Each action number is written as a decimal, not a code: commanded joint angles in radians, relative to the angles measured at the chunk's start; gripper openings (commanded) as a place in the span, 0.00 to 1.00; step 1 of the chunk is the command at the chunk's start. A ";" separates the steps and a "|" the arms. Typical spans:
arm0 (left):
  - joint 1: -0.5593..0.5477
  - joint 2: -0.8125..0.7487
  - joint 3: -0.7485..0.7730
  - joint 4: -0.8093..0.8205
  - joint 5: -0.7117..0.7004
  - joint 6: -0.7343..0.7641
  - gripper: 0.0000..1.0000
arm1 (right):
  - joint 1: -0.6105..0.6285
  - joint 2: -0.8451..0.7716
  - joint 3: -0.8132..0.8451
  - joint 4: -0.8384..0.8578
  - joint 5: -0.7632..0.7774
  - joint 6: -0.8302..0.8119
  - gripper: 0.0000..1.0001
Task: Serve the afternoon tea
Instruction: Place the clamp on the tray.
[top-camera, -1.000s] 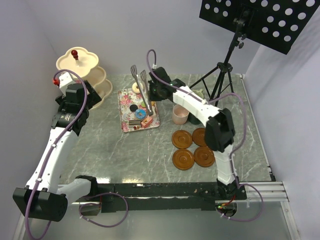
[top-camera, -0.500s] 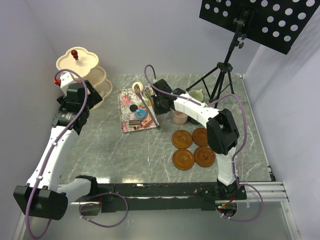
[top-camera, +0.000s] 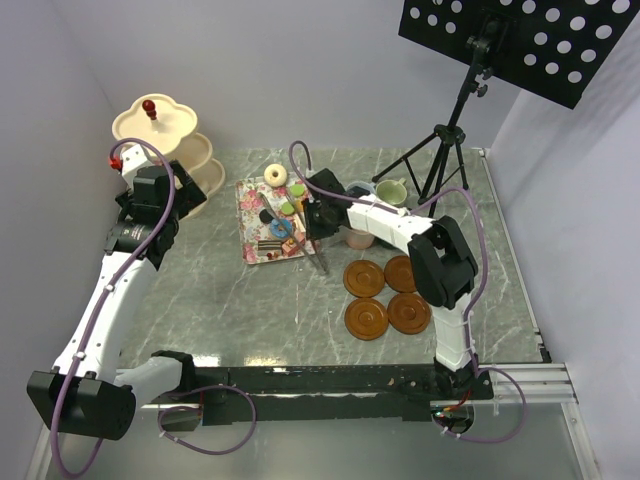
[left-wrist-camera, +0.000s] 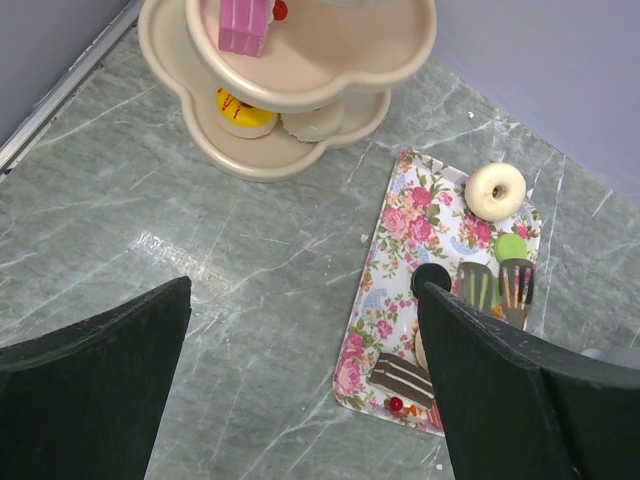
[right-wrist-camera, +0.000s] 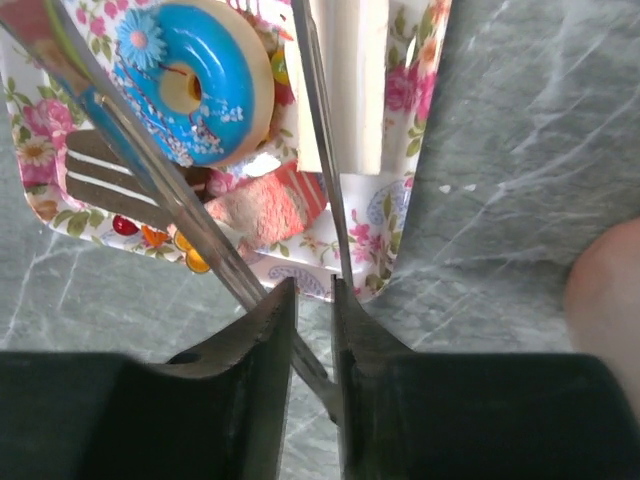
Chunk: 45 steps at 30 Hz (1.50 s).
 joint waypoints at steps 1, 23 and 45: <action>-0.003 -0.007 0.002 0.030 0.014 -0.018 1.00 | -0.022 -0.020 -0.057 0.084 -0.050 0.013 0.40; -0.002 -0.004 0.006 0.030 0.020 -0.018 1.00 | -0.067 -0.242 -0.360 0.463 -0.194 -0.026 0.97; -0.003 -0.001 0.008 0.030 0.016 -0.015 1.00 | 0.027 0.005 -0.097 0.179 -0.067 -0.204 0.92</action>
